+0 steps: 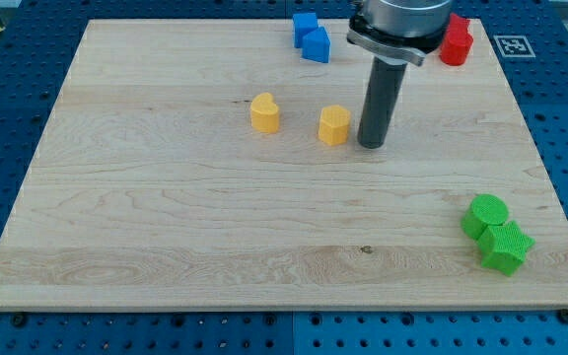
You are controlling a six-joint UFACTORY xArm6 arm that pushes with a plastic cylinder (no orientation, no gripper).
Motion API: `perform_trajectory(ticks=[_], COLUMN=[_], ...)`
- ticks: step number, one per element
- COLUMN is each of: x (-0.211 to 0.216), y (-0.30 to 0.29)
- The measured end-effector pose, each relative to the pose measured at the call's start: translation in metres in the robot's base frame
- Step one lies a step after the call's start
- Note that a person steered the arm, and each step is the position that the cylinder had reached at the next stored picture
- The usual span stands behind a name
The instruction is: Push the yellow blocks to the center of the board
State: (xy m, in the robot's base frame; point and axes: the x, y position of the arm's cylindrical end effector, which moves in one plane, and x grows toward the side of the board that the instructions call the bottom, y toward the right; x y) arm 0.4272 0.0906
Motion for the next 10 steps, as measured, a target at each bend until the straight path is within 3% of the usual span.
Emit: perform_trajectory(ticks=[3,7,10], x=[-0.001,0.001,0.0], y=[-0.044,-0.056,-0.007])
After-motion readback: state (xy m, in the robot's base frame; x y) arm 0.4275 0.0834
